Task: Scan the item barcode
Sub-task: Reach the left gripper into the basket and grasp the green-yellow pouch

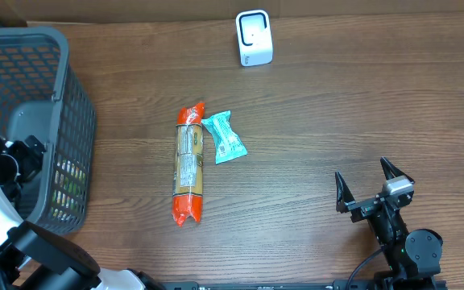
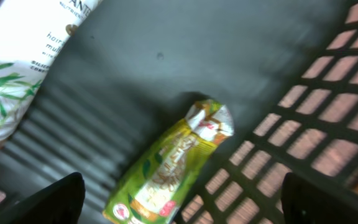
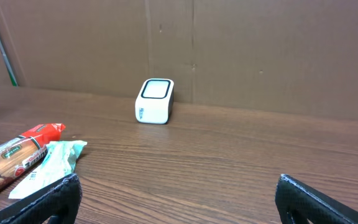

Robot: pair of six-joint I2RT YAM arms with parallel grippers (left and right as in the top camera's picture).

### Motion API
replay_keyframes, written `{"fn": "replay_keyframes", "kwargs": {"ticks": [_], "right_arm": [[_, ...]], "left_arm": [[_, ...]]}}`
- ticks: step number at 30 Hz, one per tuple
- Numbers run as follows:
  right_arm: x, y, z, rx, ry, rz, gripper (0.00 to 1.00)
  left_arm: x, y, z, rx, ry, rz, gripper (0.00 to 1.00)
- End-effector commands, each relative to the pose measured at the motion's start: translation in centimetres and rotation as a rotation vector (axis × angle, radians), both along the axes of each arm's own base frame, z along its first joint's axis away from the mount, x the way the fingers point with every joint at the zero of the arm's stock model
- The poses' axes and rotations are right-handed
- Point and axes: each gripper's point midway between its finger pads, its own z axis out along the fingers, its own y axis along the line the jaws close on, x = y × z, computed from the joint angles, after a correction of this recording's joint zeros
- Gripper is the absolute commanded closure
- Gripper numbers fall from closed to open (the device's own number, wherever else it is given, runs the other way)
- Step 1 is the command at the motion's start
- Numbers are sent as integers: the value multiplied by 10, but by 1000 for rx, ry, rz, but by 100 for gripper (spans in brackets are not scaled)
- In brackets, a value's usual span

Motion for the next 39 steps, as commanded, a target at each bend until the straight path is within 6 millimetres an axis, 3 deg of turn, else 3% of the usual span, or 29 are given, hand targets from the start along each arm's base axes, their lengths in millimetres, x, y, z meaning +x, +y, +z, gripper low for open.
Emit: {"fn": "replay_keyframes", "kwargs": {"ticks": [1, 16, 18, 22, 25, 27, 33, 39], "right_arm": [[0, -1, -2, -1, -5, -5, 0], [0, -1, -2, -1, -5, -5, 0], [0, -1, -2, -1, -5, -5, 0], [0, -1, -2, -1, -5, -5, 0], [0, -1, -2, -1, -5, -5, 0], [0, -1, -2, -1, -5, -5, 0], [0, -1, -2, -1, -5, -5, 0], [0, -1, -2, -1, -5, -5, 0]], "left_arm": [[-7, 0, -26, 11, 54, -32, 10], [-10, -14, -118, -75, 194, -86, 11], [-10, -18, -126, -94, 213, -95, 19], [-9, -18, -130, -99, 219, -98, 49], [-6, -15, -126, -89, 209, -97, 77], [-2, -12, -119, -86, 204, -86, 84], [15, 5, -79, -60, 174, -64, 96], [41, 23, -4, -24, 83, -22, 96]]}}
